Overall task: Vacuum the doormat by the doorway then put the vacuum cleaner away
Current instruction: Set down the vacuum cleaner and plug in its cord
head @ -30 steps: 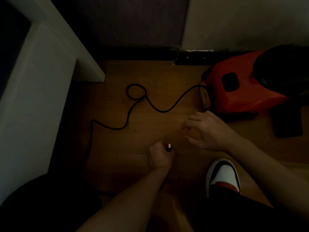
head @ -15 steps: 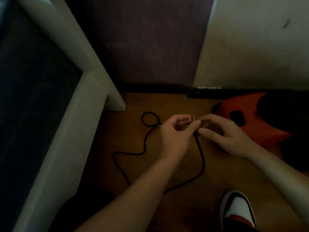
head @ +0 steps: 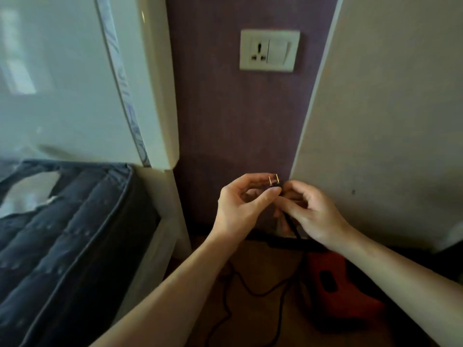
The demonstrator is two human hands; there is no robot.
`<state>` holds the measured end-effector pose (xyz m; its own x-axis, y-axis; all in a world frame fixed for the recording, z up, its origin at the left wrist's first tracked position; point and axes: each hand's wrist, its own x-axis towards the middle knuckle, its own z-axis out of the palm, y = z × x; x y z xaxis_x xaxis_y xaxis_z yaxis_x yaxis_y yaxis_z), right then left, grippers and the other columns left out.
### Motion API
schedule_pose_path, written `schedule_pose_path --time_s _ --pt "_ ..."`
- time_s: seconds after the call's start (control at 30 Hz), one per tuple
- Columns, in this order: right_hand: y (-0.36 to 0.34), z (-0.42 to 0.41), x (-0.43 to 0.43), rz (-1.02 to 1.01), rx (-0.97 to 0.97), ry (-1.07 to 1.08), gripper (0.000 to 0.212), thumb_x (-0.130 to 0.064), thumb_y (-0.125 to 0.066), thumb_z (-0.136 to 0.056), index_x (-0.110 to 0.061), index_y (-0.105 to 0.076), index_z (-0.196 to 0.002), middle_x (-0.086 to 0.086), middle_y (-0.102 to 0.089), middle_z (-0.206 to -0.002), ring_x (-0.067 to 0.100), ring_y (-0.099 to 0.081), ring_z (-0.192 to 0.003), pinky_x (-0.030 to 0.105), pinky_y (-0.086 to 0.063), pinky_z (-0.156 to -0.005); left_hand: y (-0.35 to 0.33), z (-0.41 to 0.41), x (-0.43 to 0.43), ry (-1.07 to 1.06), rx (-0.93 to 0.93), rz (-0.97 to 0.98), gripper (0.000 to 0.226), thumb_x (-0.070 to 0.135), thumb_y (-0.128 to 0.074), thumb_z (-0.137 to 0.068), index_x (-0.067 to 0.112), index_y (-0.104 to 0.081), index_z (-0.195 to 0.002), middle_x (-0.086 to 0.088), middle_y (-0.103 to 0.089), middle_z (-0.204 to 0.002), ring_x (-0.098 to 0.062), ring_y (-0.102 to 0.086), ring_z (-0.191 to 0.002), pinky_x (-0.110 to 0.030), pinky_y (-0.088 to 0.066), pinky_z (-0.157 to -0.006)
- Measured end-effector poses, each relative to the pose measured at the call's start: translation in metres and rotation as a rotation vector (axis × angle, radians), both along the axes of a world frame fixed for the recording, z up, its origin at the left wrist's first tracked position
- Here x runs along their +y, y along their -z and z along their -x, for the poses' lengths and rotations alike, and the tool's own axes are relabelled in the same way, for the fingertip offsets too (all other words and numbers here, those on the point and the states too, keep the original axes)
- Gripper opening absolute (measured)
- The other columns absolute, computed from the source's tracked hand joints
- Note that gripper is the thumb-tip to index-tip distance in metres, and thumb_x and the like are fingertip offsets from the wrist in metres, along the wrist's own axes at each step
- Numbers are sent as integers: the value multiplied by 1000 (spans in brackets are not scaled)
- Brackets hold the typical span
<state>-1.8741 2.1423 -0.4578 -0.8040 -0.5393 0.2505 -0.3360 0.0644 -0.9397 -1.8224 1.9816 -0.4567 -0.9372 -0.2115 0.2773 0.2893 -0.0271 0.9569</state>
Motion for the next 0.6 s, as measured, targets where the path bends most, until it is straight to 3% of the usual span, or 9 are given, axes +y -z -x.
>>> schedule_pose_path --time_s 0.1,0.3,0.43,0.53,0.6 --pt "-36 4 -13 35 95 13 25 -29 -62 -92 -6 -64 -102 2 -67 -71 27 -60 -52 26 -50 -44 -35 3 -21 -4 99 140 30 8 -79 -83 9 -72 -113 -1 -77 -101 -10 -73 -87 -21 -57 -77" --pt "-78 32 -34 -26 268 149 11 -21 -62 -101 -15 -58 -93 9 -61 -68 28 -54 -38 31 -39 -39 -94 22 -70 -30 149 325 34 28 -77 -80 27 -68 -114 5 -74 -108 -5 -69 -85 -19 -51 -70" --pt "-91 57 -47 -45 328 236 14 -29 -66 -99 -21 -61 -89 8 -62 -65 20 -58 -44 37 -43 -47 -109 49 -93 -153 138 509 41 41 -74 -80 31 -67 -120 16 -72 -110 -3 -67 -98 -30 -57 -87" --pt "-91 75 -56 -49 397 298 16 -37 -65 -96 -23 -64 -89 7 -66 -71 12 -60 -53 33 -44 -53 -101 67 -99 -255 166 668 49 45 -71 -80 30 -64 -126 18 -65 -117 4 -61 -106 -26 -52 -94" --pt "-90 85 -61 -31 416 323 14 -29 -67 -98 -17 -67 -89 7 -65 -68 8 -57 -47 28 -42 -50 -98 81 -101 -321 231 781 58 54 -63 -76 29 -62 -129 16 -61 -123 1 -57 -113 -23 -47 -100"
